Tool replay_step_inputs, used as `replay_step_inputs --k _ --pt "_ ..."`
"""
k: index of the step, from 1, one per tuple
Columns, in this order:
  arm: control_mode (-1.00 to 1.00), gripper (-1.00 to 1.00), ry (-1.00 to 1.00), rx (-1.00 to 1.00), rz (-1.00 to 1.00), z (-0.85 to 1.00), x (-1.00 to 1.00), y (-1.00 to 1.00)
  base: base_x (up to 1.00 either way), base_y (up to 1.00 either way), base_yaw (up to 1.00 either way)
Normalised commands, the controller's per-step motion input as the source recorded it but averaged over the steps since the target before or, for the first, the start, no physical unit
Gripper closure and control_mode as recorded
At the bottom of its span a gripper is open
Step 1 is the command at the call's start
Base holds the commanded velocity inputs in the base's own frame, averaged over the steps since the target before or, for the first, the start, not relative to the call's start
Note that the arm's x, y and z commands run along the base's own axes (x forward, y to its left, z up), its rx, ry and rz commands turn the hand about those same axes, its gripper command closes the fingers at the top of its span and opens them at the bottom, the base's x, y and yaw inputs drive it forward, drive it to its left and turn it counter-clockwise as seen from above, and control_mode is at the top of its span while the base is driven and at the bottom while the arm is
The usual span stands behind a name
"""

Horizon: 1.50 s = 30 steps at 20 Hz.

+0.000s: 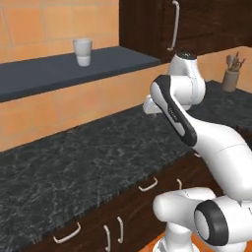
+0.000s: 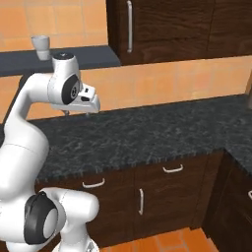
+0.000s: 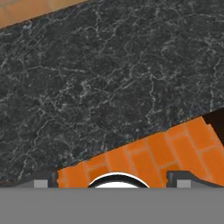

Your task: Take a straw from the drawer in front and place it inside the glass cup on the dining counter.

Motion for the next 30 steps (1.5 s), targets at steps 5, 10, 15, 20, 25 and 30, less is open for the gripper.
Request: replay_step_inputs --k 5,10,15,20,25,30 --pt "1.00 -1.00 0.00 0.00 0.00 0.00 0.00 0.00 -0.12 0.64 -0.61" --pt "1.00 -1.00 0.00 0.00 0.00 0.00 0.00 0.00 -0.39 0.66 -0.56" --pt "1.00 -1.00 0.00 0.00 0.00 0.00 0.00 0.00 -0.39 0.52 -0.49" --pt "1.00 -1.00 0.00 0.00 0.00 0.00 0.00 0.00 -0.02 0.52 -0.48" --pt "1.00 -1.00 0.00 0.00 0.00 0.00 0.00 0.00 -0.09 0.74 -0.51" --pt "-1.00 -1.00 0.00 0.24 -0.21 0.00 -0.28 0.01 -0.17 0.27 -0.19"
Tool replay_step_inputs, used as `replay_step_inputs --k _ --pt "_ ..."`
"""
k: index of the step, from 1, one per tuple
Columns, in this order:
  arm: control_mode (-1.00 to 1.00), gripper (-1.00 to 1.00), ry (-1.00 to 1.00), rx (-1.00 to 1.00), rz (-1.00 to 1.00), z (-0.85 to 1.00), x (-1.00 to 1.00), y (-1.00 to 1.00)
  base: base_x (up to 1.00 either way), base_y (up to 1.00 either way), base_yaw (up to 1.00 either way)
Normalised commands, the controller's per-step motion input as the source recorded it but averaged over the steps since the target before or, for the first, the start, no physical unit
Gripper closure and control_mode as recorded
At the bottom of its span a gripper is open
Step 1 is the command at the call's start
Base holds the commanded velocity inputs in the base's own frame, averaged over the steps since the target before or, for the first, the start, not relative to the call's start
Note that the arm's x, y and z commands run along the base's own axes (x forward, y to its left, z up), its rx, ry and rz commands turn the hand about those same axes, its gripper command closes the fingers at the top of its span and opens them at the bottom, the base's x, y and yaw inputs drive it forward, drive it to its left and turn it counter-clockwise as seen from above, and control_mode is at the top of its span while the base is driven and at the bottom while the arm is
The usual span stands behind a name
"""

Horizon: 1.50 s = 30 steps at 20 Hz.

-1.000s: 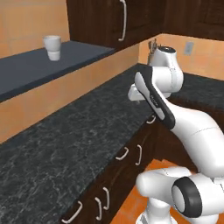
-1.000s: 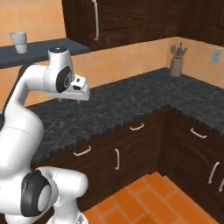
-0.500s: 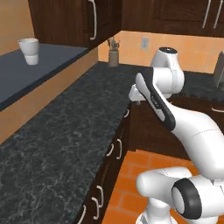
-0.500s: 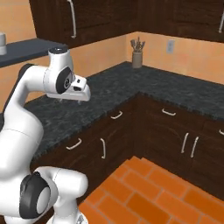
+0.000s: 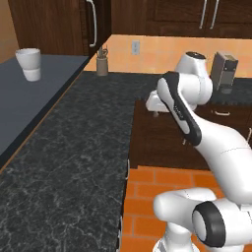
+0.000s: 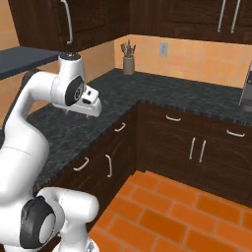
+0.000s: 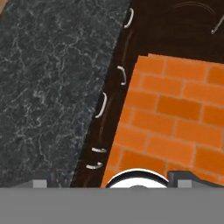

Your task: Take a straw from the drawer in front and place it inside the glass cup on the dining counter.

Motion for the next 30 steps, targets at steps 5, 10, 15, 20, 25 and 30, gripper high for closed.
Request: replay_step_inputs --k 5,10,15,20,25,30 --pt "-1.00 -1.00 0.00 0.57 -0.12 -0.14 -0.26 -0.76 0.00 0.00 0.00" --pt "-1.00 -1.00 0.00 0.47 -0.02 -0.57 -0.01 -0.66 0.00 0.00 0.00" --pt "-1.00 -1.00 0.00 0.28 0.00 -0.85 0.03 -0.28 0.00 0.00 0.00" --pt "-1.00 -1.00 0.00 0.17 0.01 -0.90 0.34 0.02 0.00 0.00 0.00" --pt "-1.00 -1.00 0.00 0.14 0.01 -0.73 0.36 0.18 0.00 0.00 0.00" --pt "-1.00 -1.00 0.00 0.10 0.00 -0.62 0.26 0.24 0.00 0.00 0.00"
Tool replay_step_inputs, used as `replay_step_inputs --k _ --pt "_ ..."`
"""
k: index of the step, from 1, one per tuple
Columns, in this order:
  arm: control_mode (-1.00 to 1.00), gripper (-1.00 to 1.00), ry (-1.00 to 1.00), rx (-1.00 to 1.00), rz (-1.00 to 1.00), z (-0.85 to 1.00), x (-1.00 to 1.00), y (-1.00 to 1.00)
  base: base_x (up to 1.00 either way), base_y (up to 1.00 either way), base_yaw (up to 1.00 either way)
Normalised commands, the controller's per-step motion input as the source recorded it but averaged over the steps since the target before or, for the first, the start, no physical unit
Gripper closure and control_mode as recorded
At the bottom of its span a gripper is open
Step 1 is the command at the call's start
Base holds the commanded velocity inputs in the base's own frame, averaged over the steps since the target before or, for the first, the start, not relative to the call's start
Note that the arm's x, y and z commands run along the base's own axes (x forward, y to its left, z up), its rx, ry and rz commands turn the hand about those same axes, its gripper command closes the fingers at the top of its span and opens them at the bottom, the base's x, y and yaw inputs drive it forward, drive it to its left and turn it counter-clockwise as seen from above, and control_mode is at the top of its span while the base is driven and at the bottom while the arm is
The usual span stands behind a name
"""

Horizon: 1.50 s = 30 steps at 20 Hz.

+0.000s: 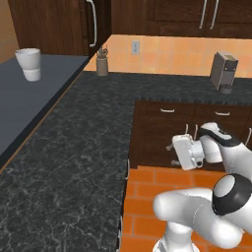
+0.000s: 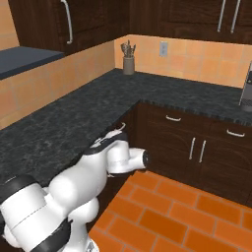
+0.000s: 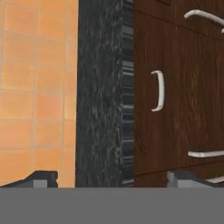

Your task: Take a straw from the drawer in front and place it inside the glass cup on the dining counter.

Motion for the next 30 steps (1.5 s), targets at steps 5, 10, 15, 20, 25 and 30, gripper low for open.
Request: replay_step_inputs --k 5,10,15,20,25,30 --pt "-1.00 -1.00 0.00 0.08 0.00 -0.57 0.31 0.26 0.00 0.00 0.00" --pt "-1.00 -1.00 0.00 0.04 0.03 -0.46 0.18 0.39 0.00 0.00 0.00" --pt "-1.00 -1.00 0.00 0.01 0.03 -0.38 0.08 0.50 0.00 0.00 0.00" --pt "-1.00 -1.00 -0.01 0.02 0.01 -0.27 0.18 0.27 0.00 0.00 0.00" --pt "-1.00 -1.00 0.00 0.04 0.01 -0.27 0.27 0.30 0.00 0.00 0.00" --pt "-1.00 -1.00 0.00 0.03 0.00 -0.33 0.50 0.24 0.00 0.00 0.00"
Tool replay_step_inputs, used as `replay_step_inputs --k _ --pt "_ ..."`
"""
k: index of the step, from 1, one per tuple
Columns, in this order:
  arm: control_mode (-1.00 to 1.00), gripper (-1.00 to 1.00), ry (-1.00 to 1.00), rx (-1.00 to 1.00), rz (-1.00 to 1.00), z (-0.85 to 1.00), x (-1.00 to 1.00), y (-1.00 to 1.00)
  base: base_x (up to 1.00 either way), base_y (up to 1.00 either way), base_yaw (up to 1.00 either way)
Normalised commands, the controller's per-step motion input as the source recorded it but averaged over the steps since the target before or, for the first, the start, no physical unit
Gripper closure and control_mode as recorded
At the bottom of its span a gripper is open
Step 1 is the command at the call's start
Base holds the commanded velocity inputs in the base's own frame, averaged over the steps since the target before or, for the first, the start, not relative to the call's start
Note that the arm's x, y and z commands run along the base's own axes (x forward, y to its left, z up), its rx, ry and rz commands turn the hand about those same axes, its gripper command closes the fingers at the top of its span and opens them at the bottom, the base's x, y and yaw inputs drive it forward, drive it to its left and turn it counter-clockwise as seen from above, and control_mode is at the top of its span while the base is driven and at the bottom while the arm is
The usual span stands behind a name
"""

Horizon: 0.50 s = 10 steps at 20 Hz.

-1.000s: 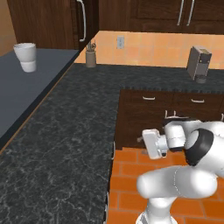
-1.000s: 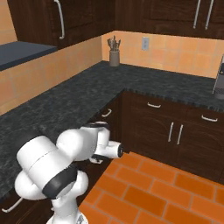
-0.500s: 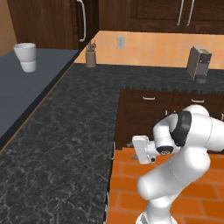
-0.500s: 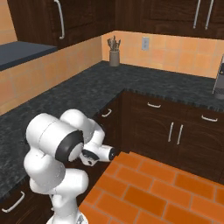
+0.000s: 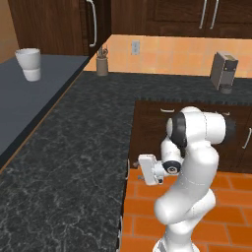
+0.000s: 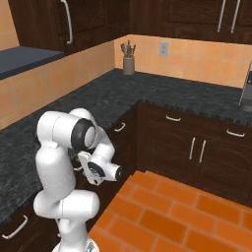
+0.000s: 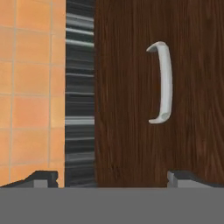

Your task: Take a straw from the drawer in front and place it inside the glass cup on the dining counter.

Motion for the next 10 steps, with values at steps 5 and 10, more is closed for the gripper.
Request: replay_step_inputs --k 5,10 --pt "-1.00 -1.00 0.00 0.02 0.00 -0.43 0.44 0.07 0.00 0.00 0.00" --pt "-1.00 -1.00 0.00 0.03 0.01 -0.48 0.09 0.07 0.00 0.00 0.00"
